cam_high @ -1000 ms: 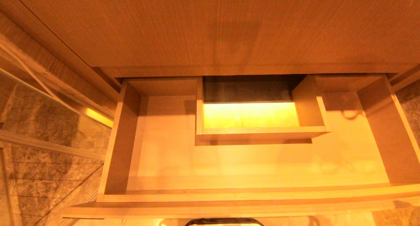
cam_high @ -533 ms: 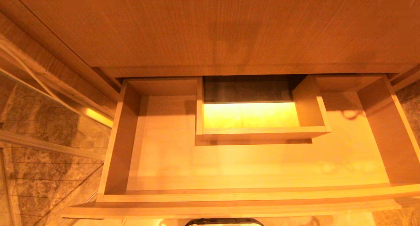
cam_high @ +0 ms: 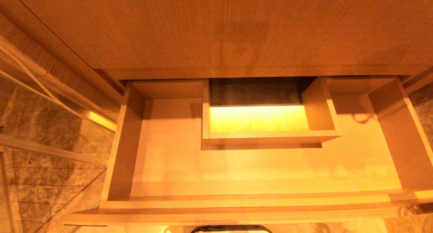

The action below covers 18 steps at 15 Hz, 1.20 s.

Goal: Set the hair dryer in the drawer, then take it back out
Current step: Close the drawer

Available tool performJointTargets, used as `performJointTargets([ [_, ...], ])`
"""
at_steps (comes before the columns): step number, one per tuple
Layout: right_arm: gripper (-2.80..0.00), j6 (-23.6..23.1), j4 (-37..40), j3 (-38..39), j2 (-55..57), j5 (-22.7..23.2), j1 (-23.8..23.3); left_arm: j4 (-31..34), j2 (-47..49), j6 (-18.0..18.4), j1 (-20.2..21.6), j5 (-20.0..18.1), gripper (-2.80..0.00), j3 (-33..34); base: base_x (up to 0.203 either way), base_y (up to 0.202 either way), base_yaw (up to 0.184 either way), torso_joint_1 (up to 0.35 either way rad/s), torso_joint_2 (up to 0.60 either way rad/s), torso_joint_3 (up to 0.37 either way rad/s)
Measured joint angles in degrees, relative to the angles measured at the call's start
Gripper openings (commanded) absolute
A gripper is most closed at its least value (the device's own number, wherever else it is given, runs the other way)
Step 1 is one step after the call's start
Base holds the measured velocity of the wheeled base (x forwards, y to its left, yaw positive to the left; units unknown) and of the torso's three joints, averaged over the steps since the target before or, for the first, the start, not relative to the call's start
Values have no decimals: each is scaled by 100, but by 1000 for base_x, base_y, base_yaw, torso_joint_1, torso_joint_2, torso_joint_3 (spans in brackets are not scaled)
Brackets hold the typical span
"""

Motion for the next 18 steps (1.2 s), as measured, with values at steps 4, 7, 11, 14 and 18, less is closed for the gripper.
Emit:
performJointTargets([
  [4,-280,-7,-435,-252,541,3,4,-2,0,0,0,0,-280,0,0,0,0,0,0,0],
  [7,-280,-9,-660,-411,812,-5,58,-2,0,0,0,0,-280,0,0,0,0,0,0,0],
  [11,-280,-13,-1189,-880,1063,-32,234,-6,0,0,0,0,-280,0,0,0,0,0,0,0],
  [14,-280,-7,-2364,-1246,1180,7,567,-2,0,0,-2,2,-280,0,0,0,0,0,0,0],
  [18,-280,-13,-4000,-1363,1166,34,941,-2,0,0,0,2,-280,0,0,0,0,0,0,0],
])
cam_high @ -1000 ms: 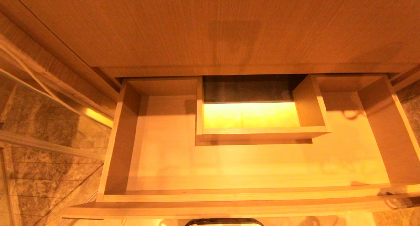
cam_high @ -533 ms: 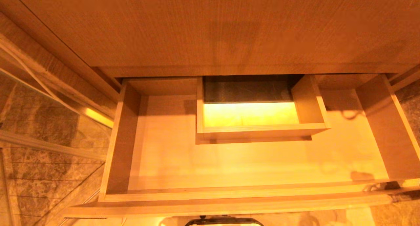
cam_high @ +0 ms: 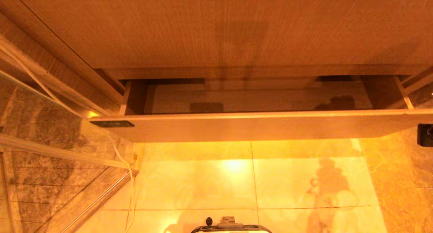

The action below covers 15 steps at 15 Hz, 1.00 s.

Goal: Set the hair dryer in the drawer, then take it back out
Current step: Close the drawer

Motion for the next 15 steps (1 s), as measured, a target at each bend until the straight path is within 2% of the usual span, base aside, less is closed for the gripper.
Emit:
performJointTargets([
  [2,-280,-96,-56,10,-91,82,47,-2,0,-1,0,-2,-280,0,0,0,0,0,0,0],
  [4,-280,-308,282,66,-248,151,37,0,0,-1,0,0,-280,0,0,0,0,0,0,0],
  [10,-280,-533,1172,144,-696,152,53,-2,0,0,0,-2,-280,0,0,0,0,0,0,0],
  [15,-280,-532,1680,557,-1284,145,408,-2,0,0,0,-2,-280,0,0,0,0,0,0,0],
])
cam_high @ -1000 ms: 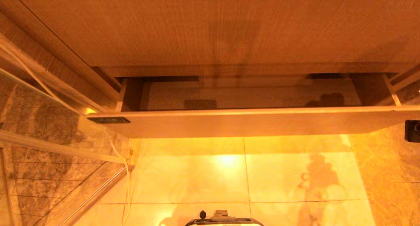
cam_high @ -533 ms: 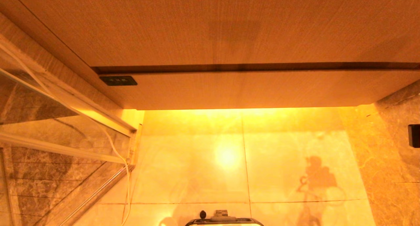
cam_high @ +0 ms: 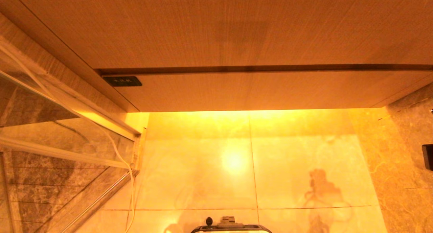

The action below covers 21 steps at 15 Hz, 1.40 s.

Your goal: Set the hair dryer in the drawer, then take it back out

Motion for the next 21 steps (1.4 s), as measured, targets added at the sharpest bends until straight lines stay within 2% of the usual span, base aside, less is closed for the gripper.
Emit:
performJointTargets([
  [3,-280,-78,-2,886,-791,264,322,0,0,0,0,0,-280,0,0,0,0,0,0,0],
  [7,-280,-242,206,2171,-2380,1309,553,0,0,-1,0,0,-280,0,0,0,0,0,0,0],
  [10,-280,95,820,2814,-3839,1702,830,5,0,0,0,0,-280,0,0,0,0,0,0,0],
  [13,-280,772,1160,3229,-5180,1565,1397,3,0,0,0,0,-280,0,0,0,0,0,0,0],
  [16,-280,1009,1516,3387,-6390,1265,1667,5,0,2,0,0,-280,0,0,0,0,0,0,0],
  [21,-280,1371,971,3702,-7421,1130,1756,7,0,0,0,0,-280,0,0,0,0,0,0,0],
])
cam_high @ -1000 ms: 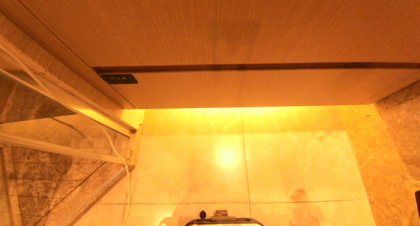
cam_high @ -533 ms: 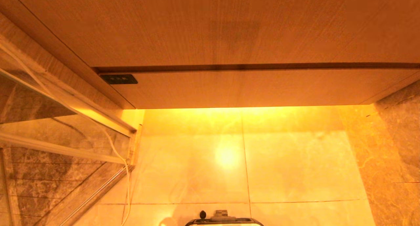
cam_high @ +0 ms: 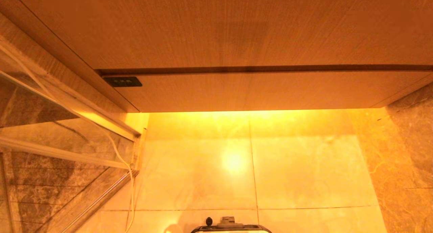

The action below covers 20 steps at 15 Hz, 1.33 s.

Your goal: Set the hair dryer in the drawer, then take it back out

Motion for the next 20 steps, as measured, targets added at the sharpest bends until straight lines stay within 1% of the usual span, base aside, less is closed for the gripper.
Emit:
performJointTargets([
  [3,-280,-108,18,19,-126,1,1,-2,0,0,0,0,-280,0,0,0,0,0,0,0],
  [6,-280,34,16,29,-161,-12,1,-5,0,0,0,0,-280,0,0,0,0,0,0,0],
  [20,-280,16,21,37,-167,7,1,-2,0,0,0,0,-280,0,0,0,0,0,0,0],
])
